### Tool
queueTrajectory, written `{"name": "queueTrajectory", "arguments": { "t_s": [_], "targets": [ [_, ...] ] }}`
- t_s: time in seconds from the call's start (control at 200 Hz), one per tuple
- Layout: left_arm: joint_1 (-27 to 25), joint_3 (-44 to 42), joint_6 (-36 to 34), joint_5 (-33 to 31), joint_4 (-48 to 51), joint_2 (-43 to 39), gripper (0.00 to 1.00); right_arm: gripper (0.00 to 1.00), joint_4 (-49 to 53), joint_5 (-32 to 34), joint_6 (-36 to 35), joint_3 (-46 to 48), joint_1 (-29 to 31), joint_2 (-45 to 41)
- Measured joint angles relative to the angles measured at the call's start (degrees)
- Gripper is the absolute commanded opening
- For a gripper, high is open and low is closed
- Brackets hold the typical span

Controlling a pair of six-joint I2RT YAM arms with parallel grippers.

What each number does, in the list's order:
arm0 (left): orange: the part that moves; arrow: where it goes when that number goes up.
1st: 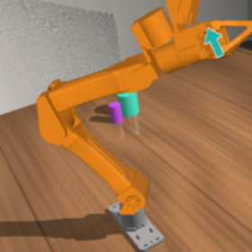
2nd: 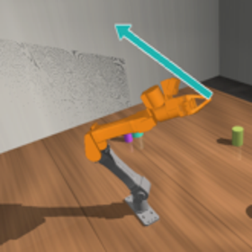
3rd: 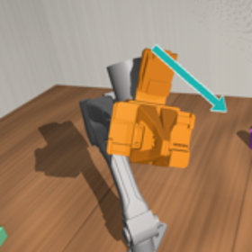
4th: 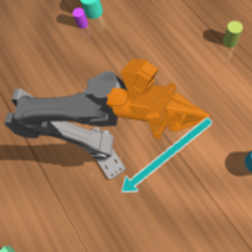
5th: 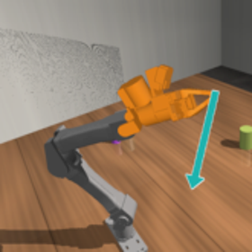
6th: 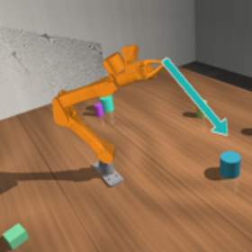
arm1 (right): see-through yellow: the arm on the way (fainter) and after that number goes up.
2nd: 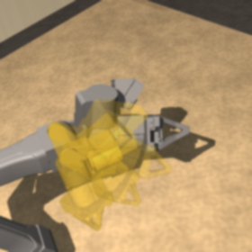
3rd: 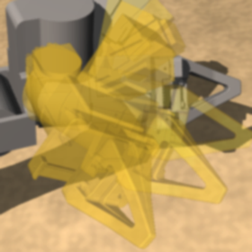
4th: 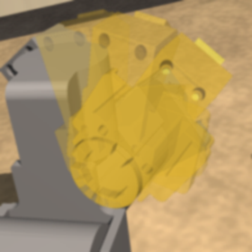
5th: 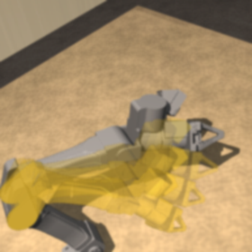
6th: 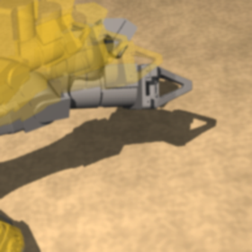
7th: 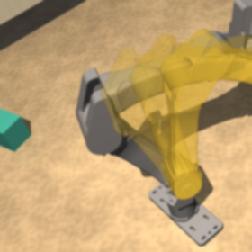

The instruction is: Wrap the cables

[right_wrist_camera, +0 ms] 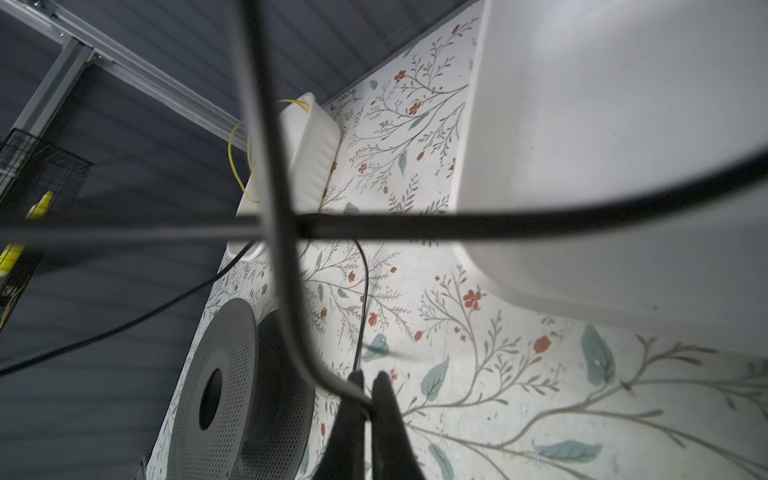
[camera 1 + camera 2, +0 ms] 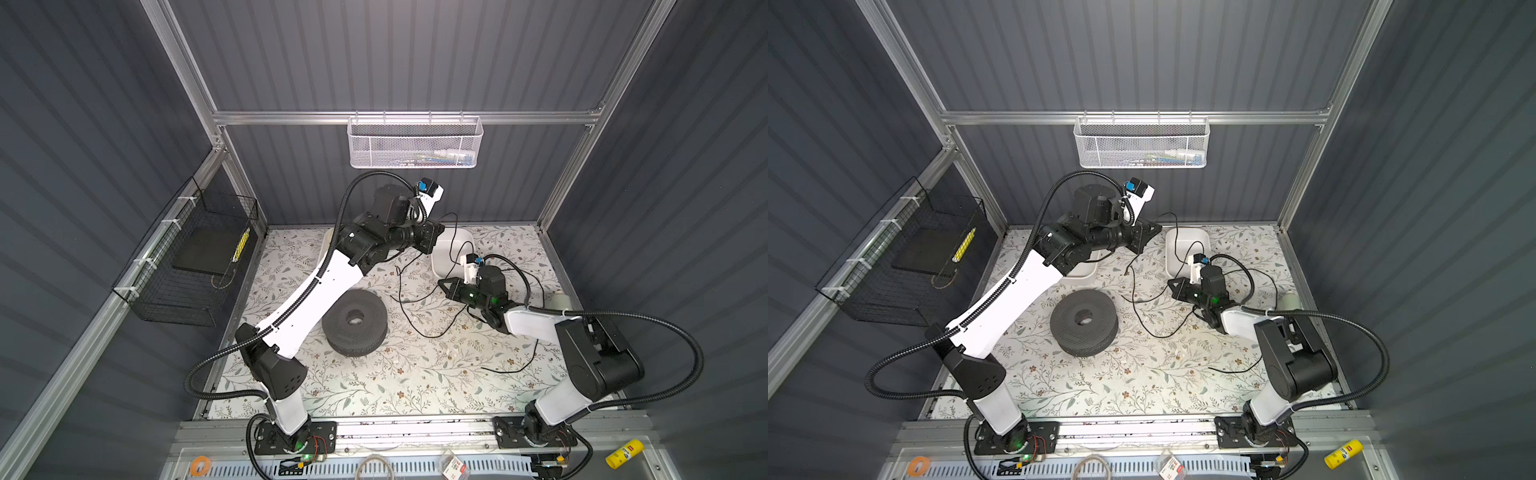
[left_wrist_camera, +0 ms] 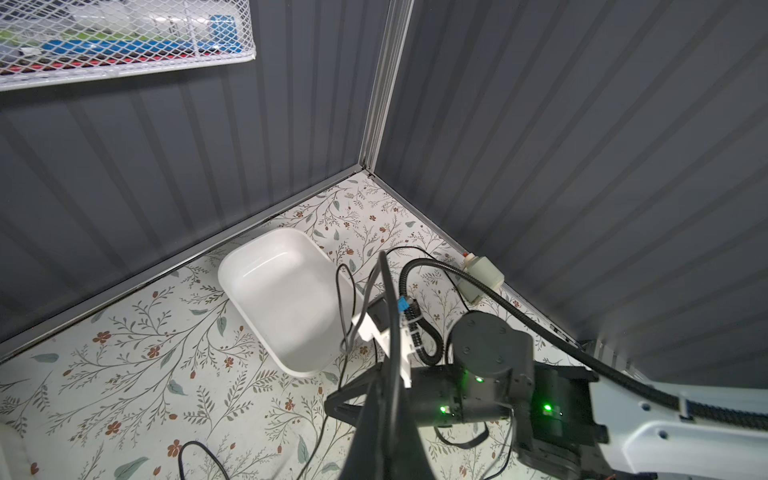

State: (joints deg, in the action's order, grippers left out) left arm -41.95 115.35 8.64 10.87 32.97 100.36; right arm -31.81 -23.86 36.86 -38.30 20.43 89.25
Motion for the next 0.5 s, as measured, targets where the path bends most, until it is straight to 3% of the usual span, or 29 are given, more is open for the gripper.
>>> {"name": "queueTrajectory", "arguments": {
  "t_s": [0.26, 0.385, 0.495],
  "targets": [
    [8.7, -5.09, 0.0, -0.44, -3.34, 0.37, 0.0, 0.0, 8.74, -8.37, -0.87, 7.69, 2.56, -23.71],
    [9.05, -8.15, -0.02, -0.37, -5.29, 1.33, 0.0, 0.0, 13.94, -10.64, -0.74, 6.4, 2.54, -34.77],
    [8.61, -11.5, -0.07, -0.15, -7.43, 1.7, 0.0, 0.0, 16.15, -12.7, 1.14, 2.84, 1.88, -37.48]
  ]
}}
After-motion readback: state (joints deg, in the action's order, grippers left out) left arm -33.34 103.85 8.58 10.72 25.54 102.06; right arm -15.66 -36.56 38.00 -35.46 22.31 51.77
